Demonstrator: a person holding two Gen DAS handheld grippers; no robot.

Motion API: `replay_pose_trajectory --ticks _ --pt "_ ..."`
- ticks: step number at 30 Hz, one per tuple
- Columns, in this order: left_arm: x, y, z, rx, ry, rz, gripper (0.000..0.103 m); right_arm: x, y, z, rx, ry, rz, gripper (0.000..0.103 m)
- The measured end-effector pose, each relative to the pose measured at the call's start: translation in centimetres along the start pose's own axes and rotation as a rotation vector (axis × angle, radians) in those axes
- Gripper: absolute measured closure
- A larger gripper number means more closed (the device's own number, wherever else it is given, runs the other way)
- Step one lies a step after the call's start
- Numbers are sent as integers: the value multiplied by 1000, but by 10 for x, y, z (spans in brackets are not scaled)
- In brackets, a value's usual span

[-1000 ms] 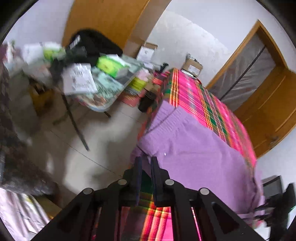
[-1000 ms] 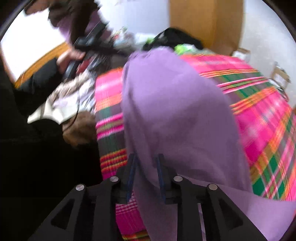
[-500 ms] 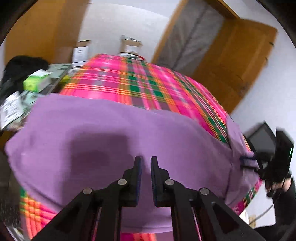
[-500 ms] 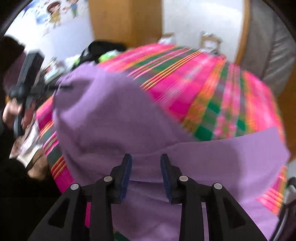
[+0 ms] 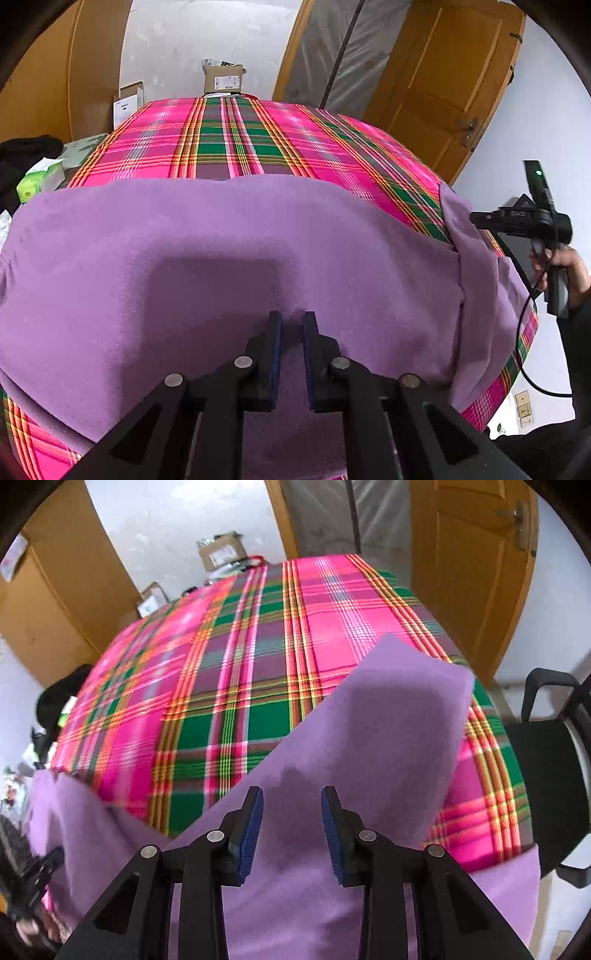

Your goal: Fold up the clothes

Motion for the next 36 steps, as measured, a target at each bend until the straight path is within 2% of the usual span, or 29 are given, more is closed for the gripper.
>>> replay_pose_trajectory --ticks 7,10,13,14,15,18,23,26,28,33,36 --pt "4 0 -2 -23 -14 20 92 -2 28 42 60 36 -7 69" --pt "2 -1 -1 -22 -22 19 92 1 34 44 94 46 -47 66" --pt "2 -1 0 -21 -30 19 92 7 38 43 118 35 -115 76" --pt "3 -1 -1 -20 -31 18 92 7 35 40 100 33 -95 90" --pt "3 -1 -1 -18 -31 16 92 8 32 38 82 32 -75 99" --pt "3 0 -1 -8 -32 9 92 9 20 22 30 -3 -23 99" --pt "3 0 -2 3 -32 3 92 14 -14 -47 -15 -144 80 99" --pt "2 0 -1 3 -26 9 92 30 -32 -84 0 -195 135 99" --pt "2 0 -1 2 -17 17 92 55 -47 -108 17 -218 199 99" --pt "1 -1 -1 1 5 26 92 126 -78 -119 83 -141 328 97" --pt "1 -2 -1 -4 18 34 92 150 -103 -117 138 -96 402 95"
Point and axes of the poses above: each gripper's, at about its wrist camera, not at the fingertips, and z roughly the way its jaws point, y to its left, x to its underside, the point moved 7 cm from there along z, roughly the way its jaws point, and after that the axes turned 6 degrees about -y, right-handed, at the moved point
